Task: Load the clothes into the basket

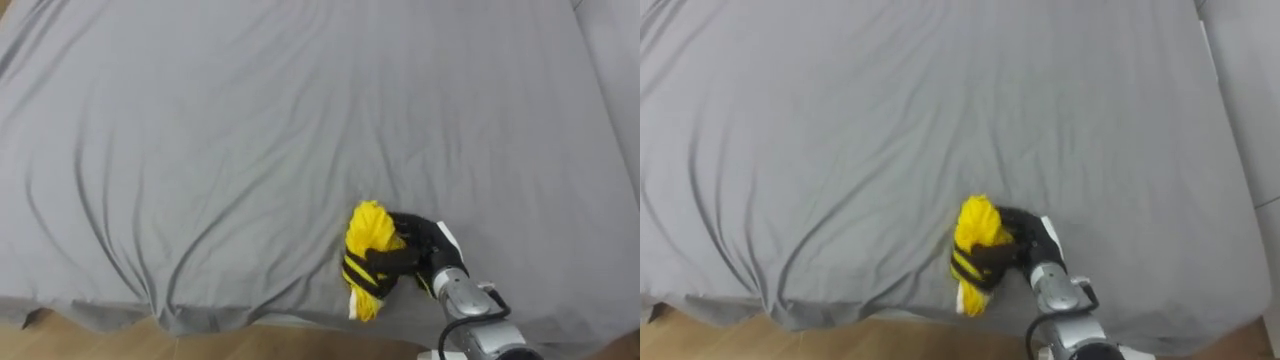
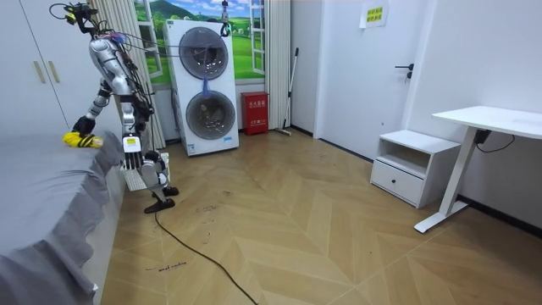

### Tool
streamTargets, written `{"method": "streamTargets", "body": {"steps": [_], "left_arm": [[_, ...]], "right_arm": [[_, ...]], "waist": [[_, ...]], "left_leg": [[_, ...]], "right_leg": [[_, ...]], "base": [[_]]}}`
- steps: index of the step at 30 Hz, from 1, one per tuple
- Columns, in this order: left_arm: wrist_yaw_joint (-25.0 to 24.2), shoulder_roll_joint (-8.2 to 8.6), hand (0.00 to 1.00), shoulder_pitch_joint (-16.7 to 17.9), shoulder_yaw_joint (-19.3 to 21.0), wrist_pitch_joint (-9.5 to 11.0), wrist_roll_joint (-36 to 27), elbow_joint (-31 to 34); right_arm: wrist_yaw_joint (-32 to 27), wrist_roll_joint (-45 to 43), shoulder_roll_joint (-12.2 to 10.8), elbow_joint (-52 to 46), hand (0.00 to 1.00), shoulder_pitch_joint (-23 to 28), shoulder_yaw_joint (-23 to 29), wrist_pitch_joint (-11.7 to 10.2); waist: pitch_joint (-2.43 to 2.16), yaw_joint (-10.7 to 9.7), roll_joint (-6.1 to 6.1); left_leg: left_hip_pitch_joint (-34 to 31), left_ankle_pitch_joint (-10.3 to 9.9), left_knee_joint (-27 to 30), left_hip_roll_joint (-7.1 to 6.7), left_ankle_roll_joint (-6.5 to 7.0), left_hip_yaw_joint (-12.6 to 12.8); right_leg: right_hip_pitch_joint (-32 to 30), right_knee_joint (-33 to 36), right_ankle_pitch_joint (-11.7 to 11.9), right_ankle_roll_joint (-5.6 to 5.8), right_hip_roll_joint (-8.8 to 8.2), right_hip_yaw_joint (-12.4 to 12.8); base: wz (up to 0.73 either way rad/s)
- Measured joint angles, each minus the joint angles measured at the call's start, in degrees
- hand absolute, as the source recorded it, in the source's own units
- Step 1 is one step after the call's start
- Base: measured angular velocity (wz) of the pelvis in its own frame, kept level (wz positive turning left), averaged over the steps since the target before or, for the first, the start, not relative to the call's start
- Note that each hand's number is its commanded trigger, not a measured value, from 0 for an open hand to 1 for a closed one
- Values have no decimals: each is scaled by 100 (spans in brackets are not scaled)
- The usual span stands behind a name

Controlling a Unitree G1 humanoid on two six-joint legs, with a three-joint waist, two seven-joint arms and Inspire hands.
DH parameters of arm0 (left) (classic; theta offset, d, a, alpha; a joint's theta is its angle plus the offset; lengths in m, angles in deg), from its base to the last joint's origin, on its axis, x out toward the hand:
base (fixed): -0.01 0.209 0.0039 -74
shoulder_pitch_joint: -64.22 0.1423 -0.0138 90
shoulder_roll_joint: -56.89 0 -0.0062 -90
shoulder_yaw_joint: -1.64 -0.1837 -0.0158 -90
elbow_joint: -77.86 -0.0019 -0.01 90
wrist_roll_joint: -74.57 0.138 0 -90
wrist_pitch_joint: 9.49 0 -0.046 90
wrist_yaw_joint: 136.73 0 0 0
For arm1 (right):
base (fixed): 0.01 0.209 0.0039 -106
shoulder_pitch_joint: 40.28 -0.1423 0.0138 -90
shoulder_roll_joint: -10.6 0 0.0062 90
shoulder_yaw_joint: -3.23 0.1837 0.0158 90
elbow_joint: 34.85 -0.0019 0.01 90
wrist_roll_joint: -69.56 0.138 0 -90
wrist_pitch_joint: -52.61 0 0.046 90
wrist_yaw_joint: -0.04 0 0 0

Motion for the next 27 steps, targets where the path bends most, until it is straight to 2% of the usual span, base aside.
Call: {"method": "streamTargets", "body": {"steps": [2,7,21,23,27], "left_arm": [[0,-5,0,-5,0,-3,-3,30],[0,-5,0,-10,-6,-3,-6,27],[0,-8,0,-98,-46,71,-9,3],[0,-7,0,-82,-31,71,7,6],[0,-13,0,-62,100,72,18,3]], "right_arm": [[18,-13,0,46,100,34,5,145],[20,-50,-1,193,100,66,5,313],[-12,-12,39,160,100,72,291,316],[-10,8,120,9,100,180,302,315],[-11,8,238,-434,100,406,471,310]], "waist": [[-2,-23,-4],[-4,-21,-9],[-17,-90,-30],[-20,-117,-30],[-55,-188,-51]], "left_leg": [[-40,0,0,-1,0,-44],[-116,16,11,-12,3,-43],[-116,115,-1,-52,17,-46],[9,116,-24,-68,18,-81],[161,119,-79,-78,25,-92]], "right_leg": [[-17,3,0,0,-2,-103],[-88,14,0,0,-15,-117],[-66,11,8,12,-49,-117],[61,-2,7,14,-53,-126],[187,-2,6,20,-61,-113]], "base": [[12],[1],[0],[7],[1]]}}
